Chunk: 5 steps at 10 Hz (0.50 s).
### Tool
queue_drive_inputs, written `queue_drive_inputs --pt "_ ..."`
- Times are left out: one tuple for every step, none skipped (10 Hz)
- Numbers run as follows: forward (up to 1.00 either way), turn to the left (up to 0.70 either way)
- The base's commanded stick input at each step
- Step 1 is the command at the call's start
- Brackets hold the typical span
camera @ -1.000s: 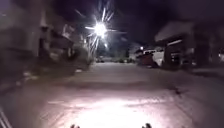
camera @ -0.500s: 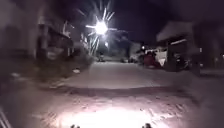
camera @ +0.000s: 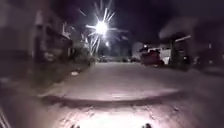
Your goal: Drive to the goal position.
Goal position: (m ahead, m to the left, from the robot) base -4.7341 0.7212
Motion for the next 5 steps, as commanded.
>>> queue_drive_inputs --pt "0.85 0.00" --pt "0.85 0.00" --pt "0.85 0.00" --pt "0.85 0.00" --pt "0.85 0.00"
